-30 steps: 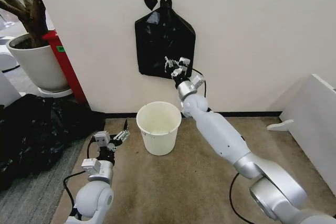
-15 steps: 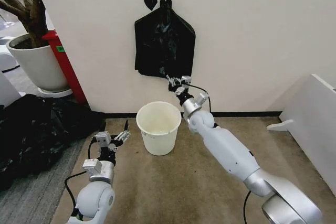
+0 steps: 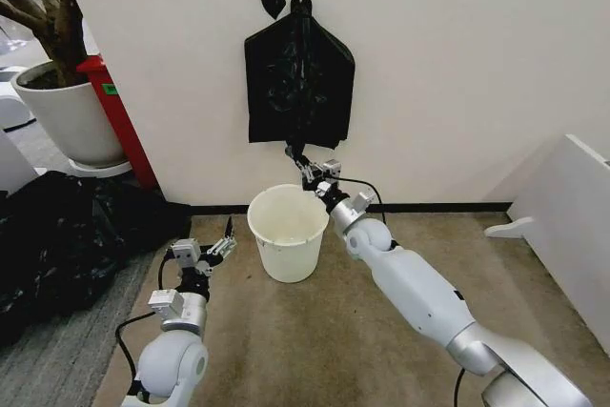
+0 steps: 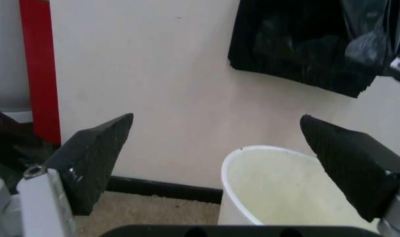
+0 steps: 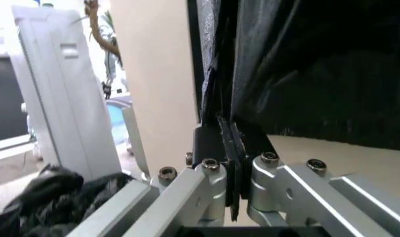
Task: Place the garbage bag over the trash bin.
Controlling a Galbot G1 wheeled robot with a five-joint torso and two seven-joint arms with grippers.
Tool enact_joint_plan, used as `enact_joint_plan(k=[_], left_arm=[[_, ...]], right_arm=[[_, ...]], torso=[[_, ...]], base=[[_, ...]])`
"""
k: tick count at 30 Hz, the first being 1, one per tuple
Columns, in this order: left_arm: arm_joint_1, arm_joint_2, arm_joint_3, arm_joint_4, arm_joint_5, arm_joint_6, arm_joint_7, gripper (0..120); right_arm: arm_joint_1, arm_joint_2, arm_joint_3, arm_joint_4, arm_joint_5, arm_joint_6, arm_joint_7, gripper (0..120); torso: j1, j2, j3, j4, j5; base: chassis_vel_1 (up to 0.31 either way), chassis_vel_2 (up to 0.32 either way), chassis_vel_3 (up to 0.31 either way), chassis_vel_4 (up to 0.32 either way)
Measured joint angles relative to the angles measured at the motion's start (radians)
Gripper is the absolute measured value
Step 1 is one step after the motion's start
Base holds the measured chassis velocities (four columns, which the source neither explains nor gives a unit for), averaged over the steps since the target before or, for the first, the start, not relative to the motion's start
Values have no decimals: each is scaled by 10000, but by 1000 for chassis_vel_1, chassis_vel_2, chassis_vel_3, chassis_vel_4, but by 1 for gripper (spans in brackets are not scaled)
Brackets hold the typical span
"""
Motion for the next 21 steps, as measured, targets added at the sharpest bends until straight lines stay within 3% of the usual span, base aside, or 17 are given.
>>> enact_joint_plan(k=[7,11,21], left_arm=[[17,-3,-5,-33,0,8,-6,100],[22,6,-13,-36,0,11,-16,100],[-2,35,27,-23,0,12,-26,100]], right_arm=[[-65,-2,155,108,-334,277,242,0],[-177,-168,341,840,-637,617,1088,0],[-1251,-1050,446,3186,-2642,272,4094,35]], torso=[[0,0,1,0,0],[0,0,1,2,-1],[0,0,0,-1,1]], base=[[0,0,0,0],[0,0,0,0],[0,0,0,0]])
